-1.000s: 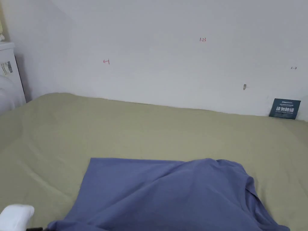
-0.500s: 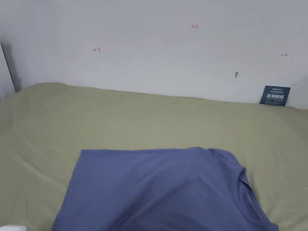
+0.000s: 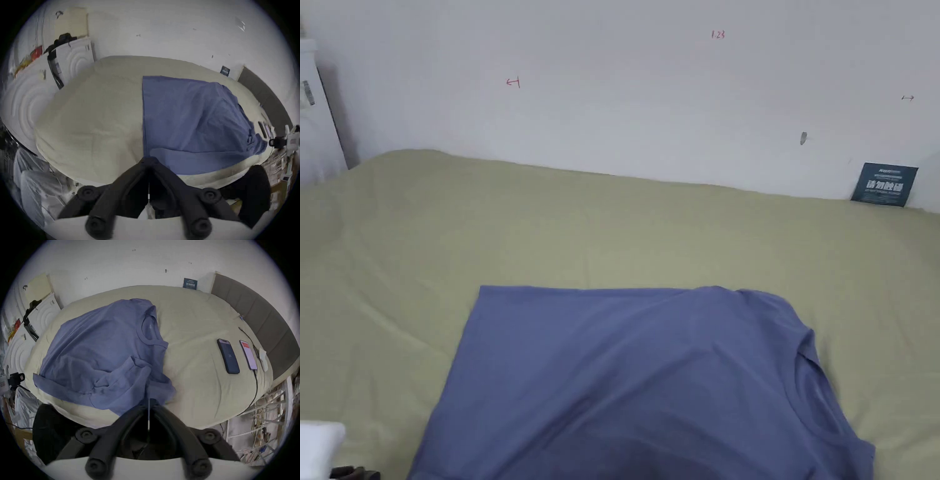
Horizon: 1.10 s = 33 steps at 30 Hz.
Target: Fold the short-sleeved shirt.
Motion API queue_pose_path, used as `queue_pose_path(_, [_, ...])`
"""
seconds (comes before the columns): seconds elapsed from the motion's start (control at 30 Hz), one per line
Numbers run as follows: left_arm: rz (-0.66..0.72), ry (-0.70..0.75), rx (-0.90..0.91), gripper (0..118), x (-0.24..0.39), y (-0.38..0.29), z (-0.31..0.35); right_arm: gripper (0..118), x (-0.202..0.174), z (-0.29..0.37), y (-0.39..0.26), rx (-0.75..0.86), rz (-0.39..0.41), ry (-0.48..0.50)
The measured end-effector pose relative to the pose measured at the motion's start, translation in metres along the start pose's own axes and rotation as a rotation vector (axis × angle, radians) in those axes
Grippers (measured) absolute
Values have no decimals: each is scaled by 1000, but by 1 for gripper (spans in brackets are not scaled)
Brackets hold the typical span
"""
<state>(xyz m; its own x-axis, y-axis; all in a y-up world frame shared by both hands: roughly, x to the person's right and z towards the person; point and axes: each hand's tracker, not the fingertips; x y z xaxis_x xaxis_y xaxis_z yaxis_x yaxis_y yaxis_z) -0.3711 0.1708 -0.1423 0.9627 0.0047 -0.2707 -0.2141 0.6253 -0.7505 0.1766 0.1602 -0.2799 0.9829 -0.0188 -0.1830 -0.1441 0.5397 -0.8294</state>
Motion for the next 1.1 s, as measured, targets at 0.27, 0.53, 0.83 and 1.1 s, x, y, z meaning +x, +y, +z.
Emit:
queue_pose_path(0.27, [1, -21, -77, 0, -12, 0, -26, 0, -10, 2, -11, -7, -10, 21])
queue_pose_path(0.53, [65, -167, -131, 106, -13, 8, -61, 0, -10, -2, -4, -13, -26, 40])
queue_pose_path(0.83, [95, -154, -198, 2, -5, 0, -93, 10, -3, -24, 6, -59, -75, 52])
queue_pose_path(1.1, [128, -167, -189, 2, -1, 1, -82, 91, -9, -64, 9, -147, -38, 56])
